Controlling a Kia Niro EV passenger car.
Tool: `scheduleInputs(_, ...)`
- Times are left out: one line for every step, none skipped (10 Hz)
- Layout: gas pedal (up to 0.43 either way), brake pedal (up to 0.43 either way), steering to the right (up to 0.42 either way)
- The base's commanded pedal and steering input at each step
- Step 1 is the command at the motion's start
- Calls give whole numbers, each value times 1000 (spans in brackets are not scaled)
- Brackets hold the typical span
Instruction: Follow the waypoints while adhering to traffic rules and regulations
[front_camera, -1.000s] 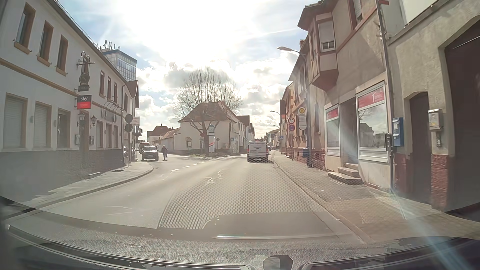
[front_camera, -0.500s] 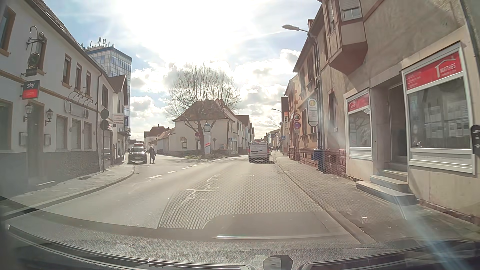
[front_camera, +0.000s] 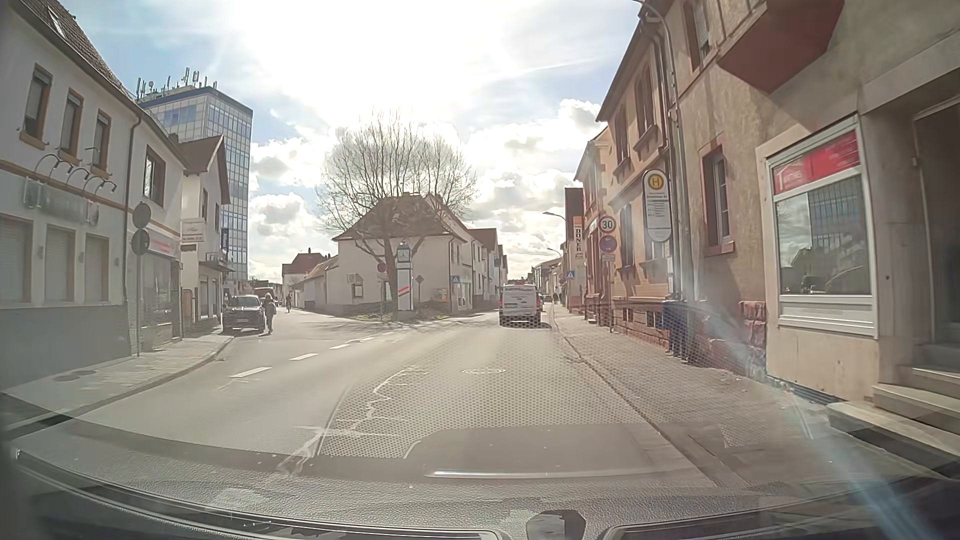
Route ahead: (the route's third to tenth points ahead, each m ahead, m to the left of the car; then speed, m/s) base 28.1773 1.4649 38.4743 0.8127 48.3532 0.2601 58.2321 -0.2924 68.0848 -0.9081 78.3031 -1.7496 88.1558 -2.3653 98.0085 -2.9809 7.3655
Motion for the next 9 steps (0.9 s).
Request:
scheduleInputs(118,0,1)
scheduleInputs(118,0,0)
scheduleInputs(118,0,1)
scheduleInputs(118,0,1)
scheduleInputs(118,0,1)
scheduleInputs(118,0,0)
scheduleInputs(118,0,0)
scheduleInputs(118,0,1)
scheduleInputs(118,0,1)
